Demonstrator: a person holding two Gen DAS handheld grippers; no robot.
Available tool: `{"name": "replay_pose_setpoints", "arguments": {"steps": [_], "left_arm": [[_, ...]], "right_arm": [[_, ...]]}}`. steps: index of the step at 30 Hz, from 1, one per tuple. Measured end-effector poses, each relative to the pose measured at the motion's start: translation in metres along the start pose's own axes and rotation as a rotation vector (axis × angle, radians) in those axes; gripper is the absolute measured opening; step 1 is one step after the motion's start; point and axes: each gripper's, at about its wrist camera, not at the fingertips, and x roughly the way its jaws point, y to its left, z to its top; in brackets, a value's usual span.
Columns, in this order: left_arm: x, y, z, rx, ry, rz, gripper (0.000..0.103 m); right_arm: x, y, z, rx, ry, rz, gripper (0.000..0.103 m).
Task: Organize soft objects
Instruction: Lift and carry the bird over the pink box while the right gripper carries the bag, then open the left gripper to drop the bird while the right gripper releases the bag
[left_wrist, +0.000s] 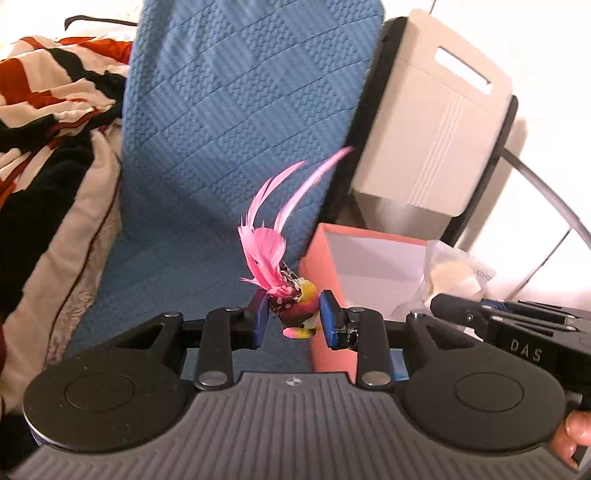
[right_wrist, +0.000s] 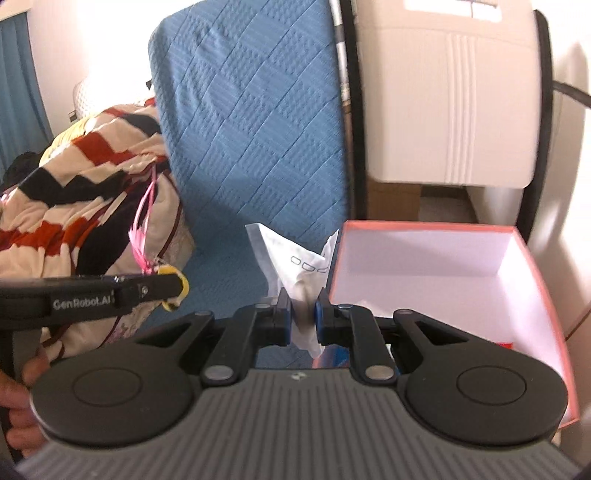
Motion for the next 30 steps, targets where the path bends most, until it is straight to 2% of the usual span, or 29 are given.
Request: {"name": "replay_pose_setpoints", "arguments": {"steps": [7, 15, 30], "left_arm": [[-0.01, -0.041, 0.017, 0.013, -0.02, -0.058, 0.035], [-0.007, -0.082, 0.028, 0.047, -0.044, -0.1, 0.035], [0.065, -0.107, 0.005, 0.055, 0.08, -0.124, 0.034]], "right_arm": [[-0.025, -0.029, 0.013, 0.011, -0.05, -0.027, 0.016], [-0.036, -0.055, 0.014, 0.033, -0.062, -0.04, 0.016], [-0.004, -0.118, -0.028, 0.137, 0.057, -0.096, 0.016]]}}
